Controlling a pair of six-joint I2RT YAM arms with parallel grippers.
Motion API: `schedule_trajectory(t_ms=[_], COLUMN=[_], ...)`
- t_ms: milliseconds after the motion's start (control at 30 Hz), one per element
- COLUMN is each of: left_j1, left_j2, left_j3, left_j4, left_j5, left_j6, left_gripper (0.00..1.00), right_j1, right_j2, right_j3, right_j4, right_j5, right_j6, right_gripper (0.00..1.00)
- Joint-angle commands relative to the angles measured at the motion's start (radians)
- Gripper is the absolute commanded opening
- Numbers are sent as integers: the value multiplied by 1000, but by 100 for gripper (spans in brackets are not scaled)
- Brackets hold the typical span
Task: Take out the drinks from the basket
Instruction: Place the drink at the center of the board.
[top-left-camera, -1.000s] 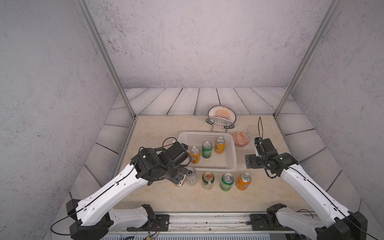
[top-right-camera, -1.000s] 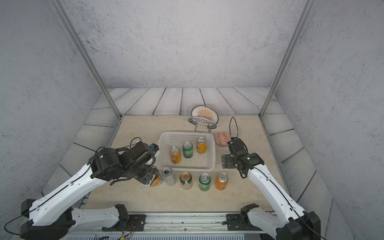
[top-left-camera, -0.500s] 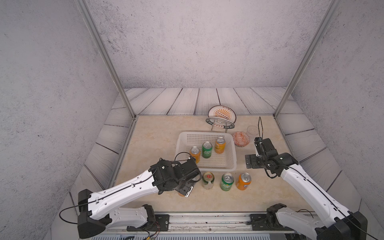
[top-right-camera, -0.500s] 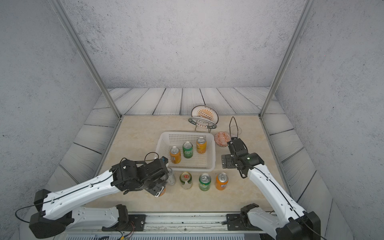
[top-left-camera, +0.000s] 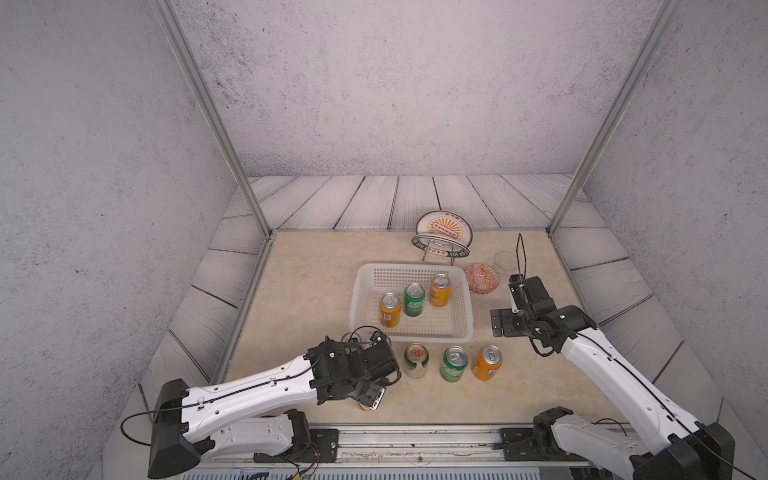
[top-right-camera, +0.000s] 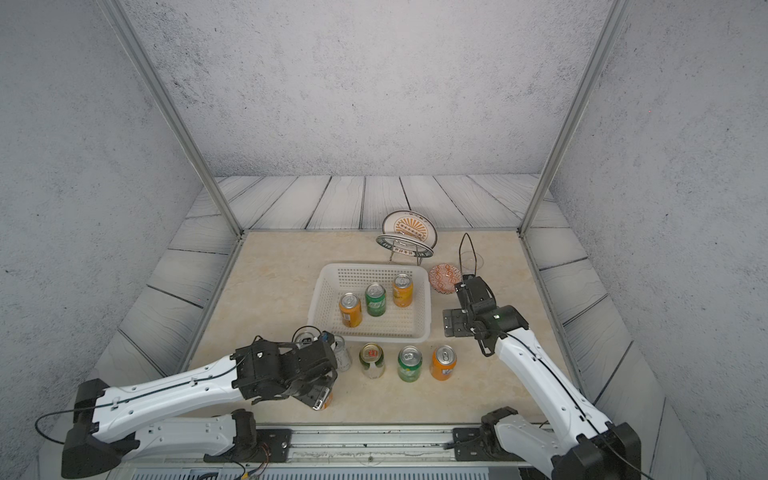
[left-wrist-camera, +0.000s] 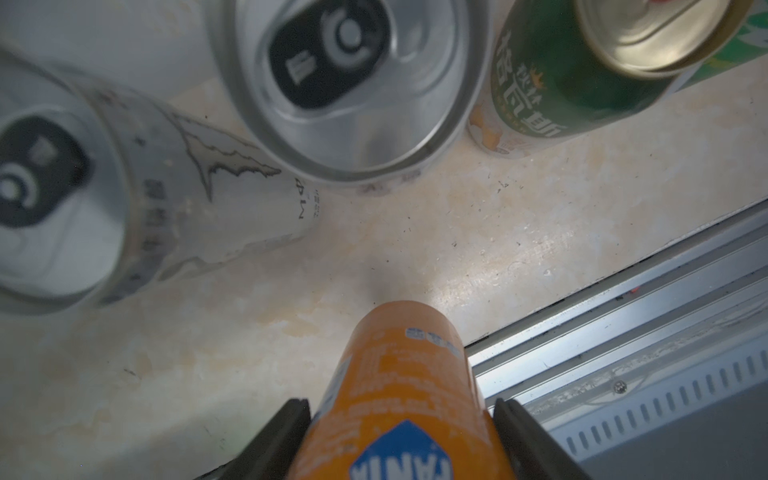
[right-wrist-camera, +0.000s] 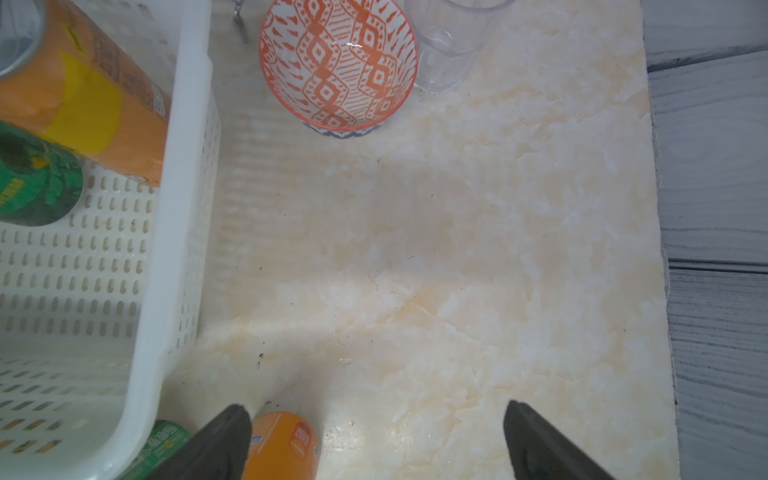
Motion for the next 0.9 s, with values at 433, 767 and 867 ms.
schedule_trajectory(t_ms=[433, 767, 867], left_j1=[-12, -14, -14], left_j2=[-12, 7, 18], left_j3=[-122, -152, -155], left_j4=[98, 130, 143], left_j5=[-1, -11, -12], left_j6=[-78, -77, -75], left_gripper=[60, 63, 65], right_j1=[-6, -9, -9], right_j2=[12, 16, 18], right_j3=[-3, -2, -1], right_j4=[-7, -7, -8], right_j5=[11, 10, 8], right_j6=[-5, -6, -6], right_gripper=[100, 99, 100])
